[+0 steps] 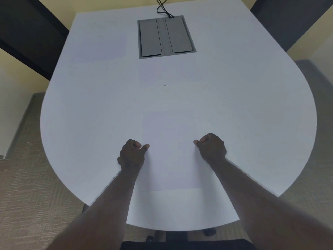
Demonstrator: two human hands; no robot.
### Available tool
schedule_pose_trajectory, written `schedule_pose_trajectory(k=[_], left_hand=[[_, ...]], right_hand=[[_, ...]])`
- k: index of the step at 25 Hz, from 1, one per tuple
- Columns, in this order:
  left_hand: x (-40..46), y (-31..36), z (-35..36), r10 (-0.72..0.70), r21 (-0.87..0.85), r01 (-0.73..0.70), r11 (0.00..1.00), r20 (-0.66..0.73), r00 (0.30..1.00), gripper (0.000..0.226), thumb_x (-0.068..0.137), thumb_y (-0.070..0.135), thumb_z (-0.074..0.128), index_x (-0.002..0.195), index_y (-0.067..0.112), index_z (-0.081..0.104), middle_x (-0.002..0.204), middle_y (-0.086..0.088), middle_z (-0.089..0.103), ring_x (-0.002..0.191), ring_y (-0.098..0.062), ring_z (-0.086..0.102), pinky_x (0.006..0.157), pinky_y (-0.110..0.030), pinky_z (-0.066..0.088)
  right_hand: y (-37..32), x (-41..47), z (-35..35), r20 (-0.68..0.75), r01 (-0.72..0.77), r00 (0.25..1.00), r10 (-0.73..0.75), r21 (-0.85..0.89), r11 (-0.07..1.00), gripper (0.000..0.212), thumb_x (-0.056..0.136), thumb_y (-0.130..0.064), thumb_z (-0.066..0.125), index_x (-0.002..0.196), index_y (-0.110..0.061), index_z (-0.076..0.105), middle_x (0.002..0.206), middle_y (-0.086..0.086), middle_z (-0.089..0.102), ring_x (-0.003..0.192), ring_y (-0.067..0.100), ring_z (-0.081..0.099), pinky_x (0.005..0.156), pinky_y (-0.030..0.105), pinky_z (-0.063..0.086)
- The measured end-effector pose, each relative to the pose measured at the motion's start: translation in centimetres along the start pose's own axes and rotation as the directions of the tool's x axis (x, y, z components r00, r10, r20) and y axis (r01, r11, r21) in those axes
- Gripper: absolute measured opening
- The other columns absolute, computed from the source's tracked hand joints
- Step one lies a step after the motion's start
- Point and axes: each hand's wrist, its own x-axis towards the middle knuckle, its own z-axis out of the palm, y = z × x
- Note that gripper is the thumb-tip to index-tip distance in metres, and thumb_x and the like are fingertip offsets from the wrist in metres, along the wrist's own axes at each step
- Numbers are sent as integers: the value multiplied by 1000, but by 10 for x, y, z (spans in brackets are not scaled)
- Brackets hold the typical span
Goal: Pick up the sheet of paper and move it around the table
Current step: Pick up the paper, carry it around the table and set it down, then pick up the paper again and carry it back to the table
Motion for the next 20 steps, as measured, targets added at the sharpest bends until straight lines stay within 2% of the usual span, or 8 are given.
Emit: schedule_pose_trajectory(k=[3, 6, 9, 13, 16, 20], left_hand=[[1, -1, -1, 1, -20, -1, 1000, 3, 1000, 28, 78, 44, 73, 80, 24, 54, 75, 14, 58, 81, -18, 59, 83, -37, 43], [-4, 0, -4, -13, -109, 13, 994, 1, 1000, 30, 80, 47, 71, 80, 22, 54, 77, 12, 58, 84, -21, 61, 86, -41, 49], [-14, 7, -9, 25, -163, -28, 986, -22, 999, 31, 86, 48, 65, 77, 22, 52, 74, 12, 55, 79, -22, 58, 84, -41, 47], [-32, 34, -23, 181, -172, -203, 964, -140, 974, 33, 93, 48, 54, 82, 16, 54, 79, 5, 58, 76, -20, 56, 82, -41, 47], [-49, 65, -32, 365, -122, -388, 913, -178, 914, 27, 93, 47, 54, 87, 21, 54, 89, 4, 57, 75, -19, 57, 84, -43, 47], [-75, 109, -39, 556, -87, -571, 816, -149, 818, 36, 91, 49, 55, 110, 19, 57, 113, 4, 58, 106, -22, 58, 94, -43, 42]], right_hand=[[0, -2, -2, 13, -20, 1000, 20, 55, 998, 24, 81, -43, 71, 84, -22, 58, 87, -9, 62, 91, 20, 60, 93, 41, 47], [1, -7, -8, 16, -20, 1000, 17, 155, 988, 34, 81, -49, 69, 91, -18, 60, 93, -5, 66, 98, 23, 63, 95, 48, 49], [3, -16, -23, -48, 44, 998, -37, 152, 987, 39, 82, -56, 64, 97, -21, 61, 96, -3, 68, 96, 21, 63, 93, 46, 49], [2, -32, -54, -187, 255, 952, -243, 46, 966, 35, 84, -55, 64, 100, -24, 62, 97, -6, 61, 87, 18, 63, 87, 41, 46], [0, -43, -82, -225, 394, 887, -403, -86, 915, 37, 87, -51, 63, 111, -23, 61, 110, -3, 60, 101, 23, 60, 90, 41, 38], [1, -55, -135, -255, 506, 809, -530, -159, 848, 47, 93, -45, 57, 133, -22, 52, 142, -2, 51, 127, 22, 53, 104, 45, 34]])
